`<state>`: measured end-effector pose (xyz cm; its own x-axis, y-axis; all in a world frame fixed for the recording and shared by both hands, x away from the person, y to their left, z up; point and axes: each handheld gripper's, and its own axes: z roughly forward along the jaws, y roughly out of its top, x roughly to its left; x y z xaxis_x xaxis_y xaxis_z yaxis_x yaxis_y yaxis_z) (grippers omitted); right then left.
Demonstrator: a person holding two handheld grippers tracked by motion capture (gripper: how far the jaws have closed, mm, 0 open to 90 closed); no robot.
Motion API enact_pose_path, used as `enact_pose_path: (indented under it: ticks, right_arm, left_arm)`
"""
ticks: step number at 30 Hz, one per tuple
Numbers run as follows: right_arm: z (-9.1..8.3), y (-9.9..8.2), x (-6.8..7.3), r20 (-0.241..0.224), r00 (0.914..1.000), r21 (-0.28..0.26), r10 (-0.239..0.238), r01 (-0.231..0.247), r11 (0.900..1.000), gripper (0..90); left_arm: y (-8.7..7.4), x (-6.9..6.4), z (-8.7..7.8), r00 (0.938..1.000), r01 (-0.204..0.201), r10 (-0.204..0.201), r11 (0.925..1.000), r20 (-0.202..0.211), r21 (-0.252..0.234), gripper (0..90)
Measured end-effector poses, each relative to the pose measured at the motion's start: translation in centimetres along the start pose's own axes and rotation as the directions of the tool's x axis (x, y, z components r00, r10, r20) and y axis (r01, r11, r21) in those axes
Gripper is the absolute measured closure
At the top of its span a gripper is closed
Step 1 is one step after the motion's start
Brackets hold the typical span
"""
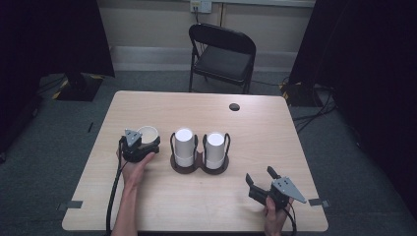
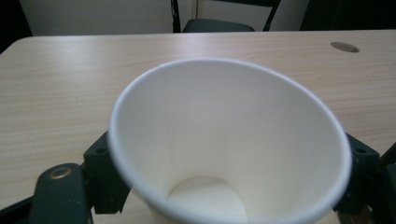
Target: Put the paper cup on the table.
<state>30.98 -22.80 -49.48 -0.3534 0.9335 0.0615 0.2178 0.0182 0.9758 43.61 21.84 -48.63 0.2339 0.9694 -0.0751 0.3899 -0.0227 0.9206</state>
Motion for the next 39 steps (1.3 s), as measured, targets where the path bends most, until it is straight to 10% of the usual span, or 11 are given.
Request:
enact_pose_path:
  ticks: [11,39]
  right_arm:
    - [-0.1,0.0,0.0,0.001,1.0000,-0.008,0.002,-0.002,1.0000,13.3]
    - [-0.1,0.0,-0.1,0.002,0.9999,-0.007,0.011,-0.011,0.9999,13.3]
  left_arm:
    - [-0.5,-0.2,-0.1,0.9992,0.000,0.002,0.9980,-0.040,0.063,16.2]
    - [-1.4,-0.6,-5.4,0.9985,-0.001,-0.001,0.9994,-0.054,-0.034,15.6]
